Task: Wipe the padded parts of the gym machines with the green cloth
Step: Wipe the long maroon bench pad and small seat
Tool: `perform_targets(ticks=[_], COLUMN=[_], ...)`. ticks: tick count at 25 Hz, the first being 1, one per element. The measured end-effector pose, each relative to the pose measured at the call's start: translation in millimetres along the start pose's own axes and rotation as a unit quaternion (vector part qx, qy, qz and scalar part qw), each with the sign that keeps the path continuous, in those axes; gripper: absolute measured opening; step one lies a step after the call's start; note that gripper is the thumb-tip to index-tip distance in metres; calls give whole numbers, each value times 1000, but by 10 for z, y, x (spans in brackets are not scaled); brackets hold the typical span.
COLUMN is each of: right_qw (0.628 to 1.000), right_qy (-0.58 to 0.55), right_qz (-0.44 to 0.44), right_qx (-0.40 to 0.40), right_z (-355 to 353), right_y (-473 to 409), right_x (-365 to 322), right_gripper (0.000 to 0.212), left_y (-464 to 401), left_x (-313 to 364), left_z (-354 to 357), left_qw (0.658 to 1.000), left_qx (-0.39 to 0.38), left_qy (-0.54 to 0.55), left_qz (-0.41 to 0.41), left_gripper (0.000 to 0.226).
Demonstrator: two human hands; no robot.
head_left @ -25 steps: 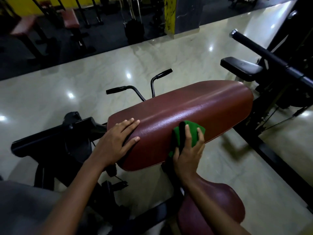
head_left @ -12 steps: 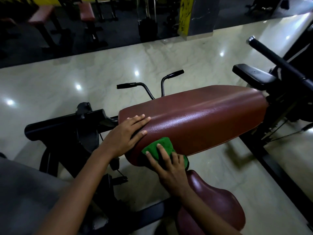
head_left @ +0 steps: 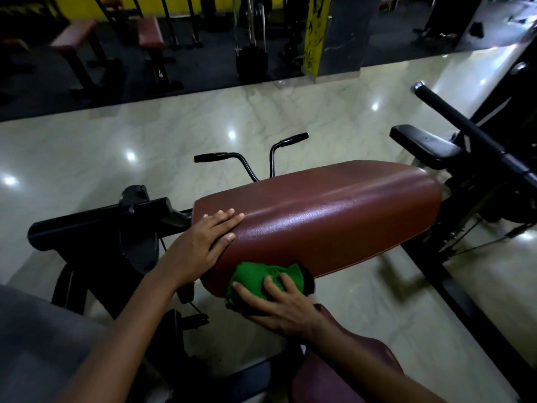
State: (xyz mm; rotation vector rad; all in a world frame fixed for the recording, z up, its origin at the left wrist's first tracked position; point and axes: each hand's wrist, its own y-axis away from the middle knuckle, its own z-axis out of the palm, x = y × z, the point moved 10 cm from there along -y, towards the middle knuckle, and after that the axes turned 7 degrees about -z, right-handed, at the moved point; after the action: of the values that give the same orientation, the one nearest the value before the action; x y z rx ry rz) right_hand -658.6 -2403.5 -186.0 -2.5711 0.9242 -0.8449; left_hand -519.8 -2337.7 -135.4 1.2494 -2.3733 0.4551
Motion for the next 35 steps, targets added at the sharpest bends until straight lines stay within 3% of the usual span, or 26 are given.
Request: perform_targets(ticks=[2, 5, 8, 11, 16, 22, 23, 26, 29, 32, 35], right_qw=[999, 997, 999, 996, 962, 872, 841, 698, 626, 604, 607], right_qy=[-25, -12, -4, 68, 66, -47, -105, -342, -367, -361, -334], right_qz=[18, -51, -38, 47, 264, 485, 528, 618, 666, 685, 705], right_qx=[20, 48, 20, -9, 28, 36, 54, 117, 174, 188, 152], right_z=[-25, -1, 1, -72, -297, -414, -354, 46, 53, -50, 37], right_y=[-194, -59, 586, 1099, 1625, 2518, 2683, 3077, 3329, 3505, 3443], right_x=[-25, -23, 447, 1066, 2120, 3399, 3645, 4102, 3779, 3267, 3552], right_gripper=[35, 30, 28, 42, 58, 67, 62, 47, 42, 45, 41], left_y=[-7, 24, 99, 21, -556, -1190, -1261, -1482, -1582, -1584, -1598], left_x=[2, -17, 71, 393, 1280, 1817, 1885, 2052, 2066, 2040, 2038], left_z=[16, 34, 44, 154, 689, 1143, 1194, 1327, 1349, 1348, 1321], left_qw=[1000, 1000, 994, 983, 979, 976, 974, 974, 975, 972, 967], left_qx=[-5, -15, 47, 78, 46, 18, 13, -9, -28, -42, -56], left_qy=[6, -9, -95, -163, -190, -207, -209, -198, -184, -178, -176], left_qz=[-5, -19, -24, -13, 60, 71, 81, 111, 124, 146, 175], left_gripper=[57, 56, 57, 68, 65, 63, 62, 60, 61, 62, 62])
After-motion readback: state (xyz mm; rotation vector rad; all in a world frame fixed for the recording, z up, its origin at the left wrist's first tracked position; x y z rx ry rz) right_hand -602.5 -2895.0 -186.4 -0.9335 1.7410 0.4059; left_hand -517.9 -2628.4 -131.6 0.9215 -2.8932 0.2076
